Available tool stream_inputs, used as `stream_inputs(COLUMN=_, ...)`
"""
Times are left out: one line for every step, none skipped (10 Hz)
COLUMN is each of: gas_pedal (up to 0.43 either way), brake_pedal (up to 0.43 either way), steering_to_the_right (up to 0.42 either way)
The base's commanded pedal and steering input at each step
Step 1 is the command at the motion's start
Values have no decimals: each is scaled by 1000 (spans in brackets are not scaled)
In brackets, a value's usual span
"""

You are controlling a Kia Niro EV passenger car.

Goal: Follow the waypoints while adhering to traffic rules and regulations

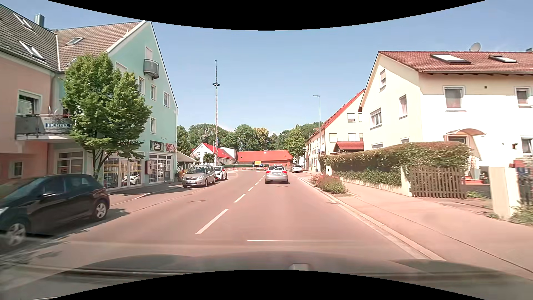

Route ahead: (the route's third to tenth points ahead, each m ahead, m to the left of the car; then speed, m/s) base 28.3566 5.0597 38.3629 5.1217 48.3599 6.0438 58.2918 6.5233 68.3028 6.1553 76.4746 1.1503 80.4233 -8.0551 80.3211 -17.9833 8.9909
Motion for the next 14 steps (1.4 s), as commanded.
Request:
stream_inputs(gas_pedal=130, brake_pedal=0, steering_to_the_right=-6)
stream_inputs(gas_pedal=130, brake_pedal=0, steering_to_the_right=-5)
stream_inputs(gas_pedal=130, brake_pedal=0, steering_to_the_right=-5)
stream_inputs(gas_pedal=130, brake_pedal=0, steering_to_the_right=-4)
stream_inputs(gas_pedal=130, brake_pedal=0, steering_to_the_right=-3)
stream_inputs(gas_pedal=130, brake_pedal=0, steering_to_the_right=-3)
stream_inputs(gas_pedal=118, brake_pedal=0, steering_to_the_right=-3)
stream_inputs(gas_pedal=110, brake_pedal=0, steering_to_the_right=-3)
stream_inputs(gas_pedal=98, brake_pedal=0, steering_to_the_right=-3)
stream_inputs(gas_pedal=98, brake_pedal=0, steering_to_the_right=-2)
stream_inputs(gas_pedal=98, brake_pedal=0, steering_to_the_right=-2)
stream_inputs(gas_pedal=98, brake_pedal=0, steering_to_the_right=-2)
stream_inputs(gas_pedal=98, brake_pedal=0, steering_to_the_right=-1)
stream_inputs(gas_pedal=98, brake_pedal=0, steering_to_the_right=-1)
